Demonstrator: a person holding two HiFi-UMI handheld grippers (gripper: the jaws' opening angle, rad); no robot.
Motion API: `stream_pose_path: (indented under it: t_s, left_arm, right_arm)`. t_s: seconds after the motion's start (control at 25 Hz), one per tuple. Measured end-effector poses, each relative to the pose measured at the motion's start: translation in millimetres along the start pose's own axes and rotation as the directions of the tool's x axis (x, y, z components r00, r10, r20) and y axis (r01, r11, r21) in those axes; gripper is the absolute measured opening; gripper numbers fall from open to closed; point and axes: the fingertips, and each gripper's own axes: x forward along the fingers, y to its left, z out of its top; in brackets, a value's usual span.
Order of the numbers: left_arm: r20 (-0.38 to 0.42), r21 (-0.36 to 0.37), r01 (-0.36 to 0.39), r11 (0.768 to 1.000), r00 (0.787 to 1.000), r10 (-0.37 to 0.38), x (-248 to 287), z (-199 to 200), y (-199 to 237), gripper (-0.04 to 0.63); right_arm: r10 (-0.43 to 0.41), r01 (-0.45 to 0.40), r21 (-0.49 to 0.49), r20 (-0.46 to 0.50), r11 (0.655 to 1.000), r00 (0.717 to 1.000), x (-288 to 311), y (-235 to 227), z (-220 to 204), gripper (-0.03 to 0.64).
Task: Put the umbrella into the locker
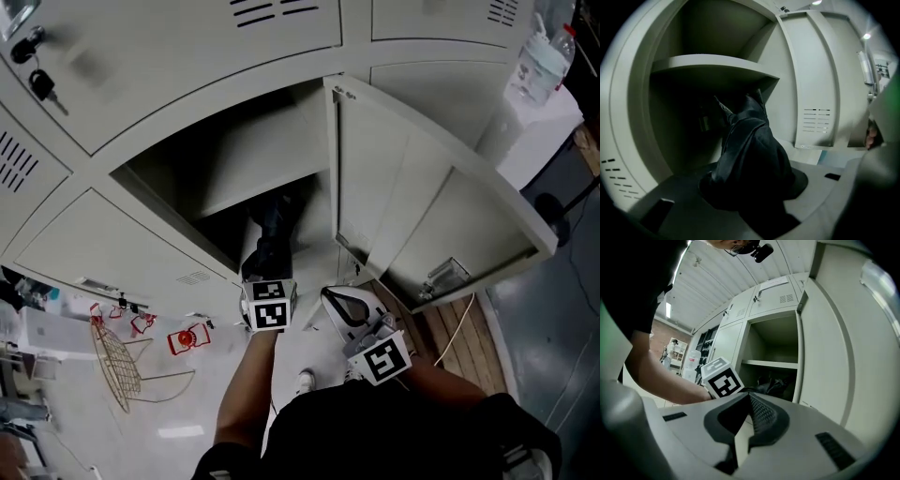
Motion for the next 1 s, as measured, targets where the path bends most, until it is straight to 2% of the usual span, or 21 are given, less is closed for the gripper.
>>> stream_pose_path:
  t_s: [0.2, 0.36, 0.76, 1.0]
  left_arm:
    - [-0.052, 0.059, -0.031, 0.998, 0.998, 0.034, 27, 16, 11, 0.178]
    - [-0.104, 0.077, -0.057, 0.995, 0.992, 0.065, 46, 27, 21, 0.179]
    - [-0.198, 0.074, -0.092, 0.993, 0.975, 0.105, 90, 32, 42, 0.186]
    - [-0.196, 0.030, -0.104, 0.994, 0.975, 0.108, 93, 27, 48, 0.225]
  right_arm:
    - [0.011, -0.011, 0.009, 0.011, 1.000, 1.000, 1, -7, -1, -0.002]
    - [0.016, -0.016, 0.010, 0.009, 1.000, 1.000, 1, -13, -3, -0.002]
    - [0.005, -0.005, 0.028, 0.004, 1.000, 1.000, 0, -26, -7, -0.002]
    - [-0.002, 0.002, 0.035, 0.000, 0.999, 1.000, 3, -30, -10, -0.002]
